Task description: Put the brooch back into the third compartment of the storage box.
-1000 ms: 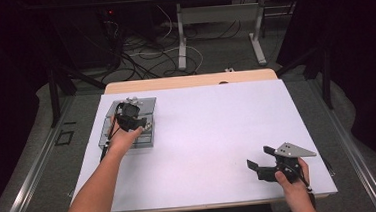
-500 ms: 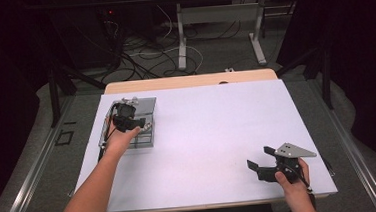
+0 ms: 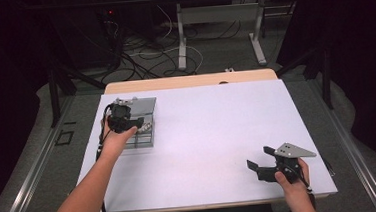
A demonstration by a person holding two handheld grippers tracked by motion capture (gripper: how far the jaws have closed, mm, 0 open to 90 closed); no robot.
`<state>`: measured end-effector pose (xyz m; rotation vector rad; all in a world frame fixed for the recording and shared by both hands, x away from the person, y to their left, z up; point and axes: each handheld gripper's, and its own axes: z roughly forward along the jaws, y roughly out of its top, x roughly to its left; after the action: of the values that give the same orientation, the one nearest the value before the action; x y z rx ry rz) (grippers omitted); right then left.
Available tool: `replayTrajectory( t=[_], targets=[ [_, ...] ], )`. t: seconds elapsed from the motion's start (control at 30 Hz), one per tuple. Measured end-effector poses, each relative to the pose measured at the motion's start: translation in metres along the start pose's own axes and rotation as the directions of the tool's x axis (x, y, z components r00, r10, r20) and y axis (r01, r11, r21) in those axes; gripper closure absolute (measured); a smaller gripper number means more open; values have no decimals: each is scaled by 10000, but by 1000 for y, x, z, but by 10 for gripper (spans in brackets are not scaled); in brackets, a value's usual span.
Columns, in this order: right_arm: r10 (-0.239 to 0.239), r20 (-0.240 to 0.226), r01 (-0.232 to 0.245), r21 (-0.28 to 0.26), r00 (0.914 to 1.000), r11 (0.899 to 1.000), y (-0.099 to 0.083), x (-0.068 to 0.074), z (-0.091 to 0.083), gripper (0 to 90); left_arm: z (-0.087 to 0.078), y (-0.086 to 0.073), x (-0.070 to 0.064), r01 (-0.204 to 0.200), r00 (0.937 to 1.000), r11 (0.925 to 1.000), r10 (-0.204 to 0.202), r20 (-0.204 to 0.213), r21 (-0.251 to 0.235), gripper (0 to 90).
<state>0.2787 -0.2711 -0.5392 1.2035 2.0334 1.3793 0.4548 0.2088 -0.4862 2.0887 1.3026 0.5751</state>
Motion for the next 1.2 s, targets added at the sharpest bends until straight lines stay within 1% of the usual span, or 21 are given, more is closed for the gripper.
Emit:
replayTrajectory(
  t=[0.1,0.13,0.17,0.2,0.23,0.27,0.3,0.33,0.37,0.43,0.5,0.6,0.63,0.73,0.93,1.0,1.03,1.07,1.13,1.17,1.2],
  targets=[
    [-6,-18,6,73,10000,10000,0,0,-1,151,-4,0,1,-116,9993,9997,124,365,-218,397],
    [-19,-8,19,54,10000,10000,0,0,-1,151,-6,0,0,-179,9994,9994,188,301,-290,390],
    [-19,-7,19,54,10000,10000,0,0,-1,151,-7,0,-1,-248,9996,9990,254,155,-378,353],
    [-19,-7,19,54,10000,10000,0,0,-1,151,-6,-1,-1,-528,9985,9967,537,121,-616,353],
    [-19,10,19,-11,10000,10000,0,0,0,151,-5,-3,-2,-855,9962,9950,862,106,-513,303],
    [-4,22,4,-6,10000,10000,0,0,-1,151,-4,-2,-3,-830,9961,9965,833,298,-95,242],
    [-16,19,16,-11,10000,10000,0,0,-1,151,-5,-3,-7,-727,9969,9974,726,297,26,248],
    [-20,10,20,-9,10000,10000,0,0,-1,151,-5,-3,-7,-727,9969,9974,726,297,26,263],
    [-19,10,19,-6,10000,10000,0,0,-1,151,-7,-4,-9,-881,9956,9959,887,308,-200,266],
    [-23,25,23,-1,10000,10000,0,0,-1,151,-11,-4,-13,-949,9930,9952,964,678,-256,256],
    [-57,52,57,63,10000,10000,0,-1,-1,151,-14,-5,-18,-1043,9907,9939,1070,836,-358,232],
    [-16,33,16,4,10000,10000,0,0,-1,151,-21,-7,-23,-863,9890,9947,922,1155,-557,202],
    [9,47,-9,5,10000,10000,0,0,-1,151,-23,-8,-24,-733,9885,9954,806,1281,-610,167],
    [-38,74,38,-38,10000,10000,0,0,-1,151,-29,-10,-29,-558,9868,9947,680,1469,-858,164],
    [-17,74,17,-32,10000,10000,0,1,-1,151,-44,-14,-37,-408,9780,9909,659,1981,-1281,158],
    [-37,85,38,-50,10000,10000,0,1,-1,151,-48,-16,-40,-503,9756,9884,792,2046,-1430,131],
    [-31,56,31,-14,10000,10000,0,0,-1,151,-50,-16,-41,-557,9747,9879,852,2066,-1444,91],
    [-36,61,36,-19,10000,10000,0,0,-1,151,-54,-17,-44,-663,9723,9868,972,2126,-1480,79],
    [-53,105,54,-44,9999,10000,0,0,-1,151,-56,-18,-45,-696,9705,9864,1015,2187,-1488,63],
    [-33,55,33,-20,10000,10000,0,0,-1,151,-58,-19,-46,-759,9696,9860,1078,2195,-1487,22],
    [-33,55,33,-20,10000,10000,0,0,-1,151,-59,-19,-48,-713,9693,9855,1049,2222,-1541,22]
  ],
)
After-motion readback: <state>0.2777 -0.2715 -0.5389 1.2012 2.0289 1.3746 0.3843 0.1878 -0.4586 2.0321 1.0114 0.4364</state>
